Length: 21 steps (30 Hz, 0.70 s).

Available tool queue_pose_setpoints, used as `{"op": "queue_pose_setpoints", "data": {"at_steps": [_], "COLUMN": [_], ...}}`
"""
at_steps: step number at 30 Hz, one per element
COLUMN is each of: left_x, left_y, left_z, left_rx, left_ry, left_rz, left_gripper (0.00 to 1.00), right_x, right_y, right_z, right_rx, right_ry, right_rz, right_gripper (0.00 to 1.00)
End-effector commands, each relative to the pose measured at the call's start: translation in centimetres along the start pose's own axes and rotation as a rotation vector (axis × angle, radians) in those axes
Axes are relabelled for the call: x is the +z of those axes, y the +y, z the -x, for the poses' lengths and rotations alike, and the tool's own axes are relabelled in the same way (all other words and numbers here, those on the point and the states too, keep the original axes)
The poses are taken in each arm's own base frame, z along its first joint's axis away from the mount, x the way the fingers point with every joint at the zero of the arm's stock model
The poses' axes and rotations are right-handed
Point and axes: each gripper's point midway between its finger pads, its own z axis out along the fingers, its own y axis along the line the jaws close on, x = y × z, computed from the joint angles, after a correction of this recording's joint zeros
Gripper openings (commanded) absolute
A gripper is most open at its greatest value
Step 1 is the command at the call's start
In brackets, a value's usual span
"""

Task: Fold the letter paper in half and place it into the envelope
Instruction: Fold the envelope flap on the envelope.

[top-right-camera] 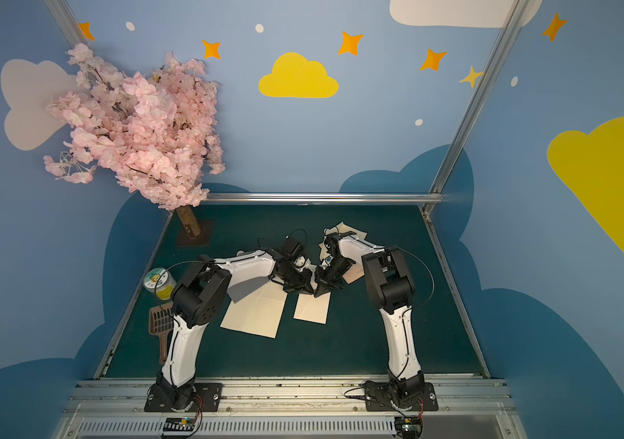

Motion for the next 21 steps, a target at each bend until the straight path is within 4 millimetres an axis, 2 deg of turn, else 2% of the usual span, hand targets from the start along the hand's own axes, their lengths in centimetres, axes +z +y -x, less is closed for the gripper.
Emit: {"op": "queue_pose_setpoints", "data": {"at_steps": [1,7,13,18,21], "left_x": [1.4,1.4,1.3,0.1,-1.5], "left_y": [2.0,1.9,1.6,0.4,-0.9], "left_z": [-1.2,-1.0,-0.9,0.0,0.9], "left_rx": [-0.036,-0.037,-0.033,0.003,0.032], "left_ry": [0.055,0.056,0.058,0.039,0.009], "left_rz": [0.048,0.041,0.031,0.017,0.004], "left_gripper": [0.03,0.03,0.03,0.03,0.03], "right_x": [1.3,0.6,0.0,-0.8,-1.2], "right_y": [-6.4,-6.9,-6.2,-6.4,-7.0], "right_z": [1.3,1.9,2.4,2.4,2.2], "right_rx": [0.107,0.117,0.115,0.109,0.104], "right_ry": [0.001,-0.018,-0.03,-0.041,-0.037], "right_rz": [-0.229,-0.259,-0.229,-0.251,-0.29], "right_gripper": [0.0,0.0,0.0,0.0,0.0]}}
